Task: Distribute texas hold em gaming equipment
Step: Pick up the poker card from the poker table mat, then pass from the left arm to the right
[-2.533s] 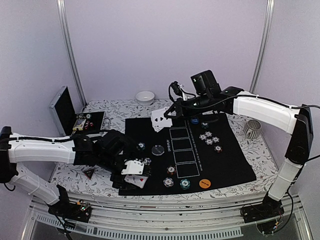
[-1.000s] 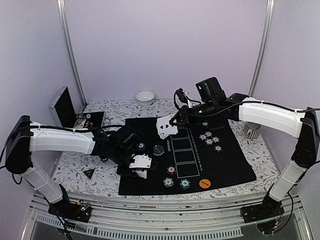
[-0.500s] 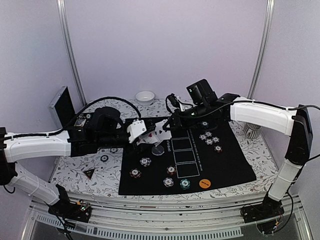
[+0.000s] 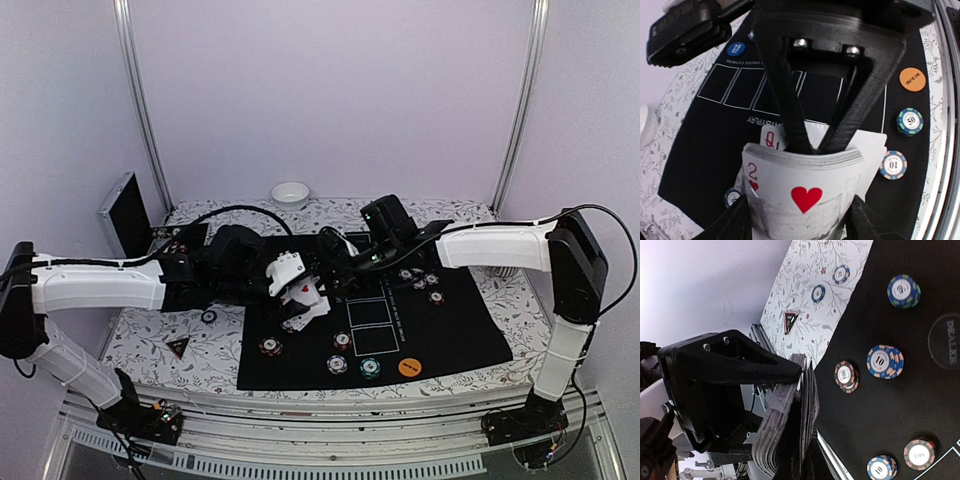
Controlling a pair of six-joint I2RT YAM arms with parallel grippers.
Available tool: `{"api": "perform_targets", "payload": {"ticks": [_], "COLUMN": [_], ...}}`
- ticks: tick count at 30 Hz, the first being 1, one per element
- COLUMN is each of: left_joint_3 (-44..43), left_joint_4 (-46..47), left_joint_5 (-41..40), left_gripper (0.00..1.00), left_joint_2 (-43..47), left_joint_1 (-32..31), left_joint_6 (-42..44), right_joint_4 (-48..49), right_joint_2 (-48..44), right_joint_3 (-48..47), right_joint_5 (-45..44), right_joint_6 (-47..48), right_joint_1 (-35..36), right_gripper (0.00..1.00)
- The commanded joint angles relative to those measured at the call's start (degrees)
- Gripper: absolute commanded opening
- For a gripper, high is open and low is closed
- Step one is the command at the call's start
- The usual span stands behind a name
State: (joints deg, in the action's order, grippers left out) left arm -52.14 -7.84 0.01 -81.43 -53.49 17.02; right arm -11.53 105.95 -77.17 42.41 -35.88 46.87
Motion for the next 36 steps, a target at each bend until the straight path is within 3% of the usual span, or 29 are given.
{"api": "perform_targets", "payload": {"ticks": [1,11,17,22,29,36], "left_joint_3": [2.5,11.7,14.1,13.4,16.2,17.4], "left_joint_4": [-2.0,0.6,5.4,5.3,8.7,10.2], "left_joint_5": [5.5,4.3,1.7,3.8,2.6,2.5], "left_gripper": [0.63,0.68,0.68,0.69,0.70,0.70], "left_joint_2": [-0.9,0.9,-3.6,-6.9,-5.9,-5.5], "left_joint_1": [-1.0,-6.0,-5.9,-6.4,-6.4,-6.3], "left_joint_6": [-7.5,-18.1,-21.0,-22.2,-21.5,-21.8], "right_joint_4": [9.4,9.8,9.9,9.9,9.7,8.2], "right_joint_2": [0.7,9.0,12.8,14.6,15.4,15.3], "right_joint_3": [4.7,2.1,-0.1,-0.4,-0.9,-1.2], "right_joint_5": [8.6,10.8,12.0,12.5,13.2,13.0], "right_joint_6": [-4.9,-6.0,-5.3,-4.8,-4.6,-3.9], "right_joint_1": [1.1,5.1,5.0,5.0,5.0,5.1], "right_gripper": [0.02,0.02,0.03,0.10,0.23,0.29]}}
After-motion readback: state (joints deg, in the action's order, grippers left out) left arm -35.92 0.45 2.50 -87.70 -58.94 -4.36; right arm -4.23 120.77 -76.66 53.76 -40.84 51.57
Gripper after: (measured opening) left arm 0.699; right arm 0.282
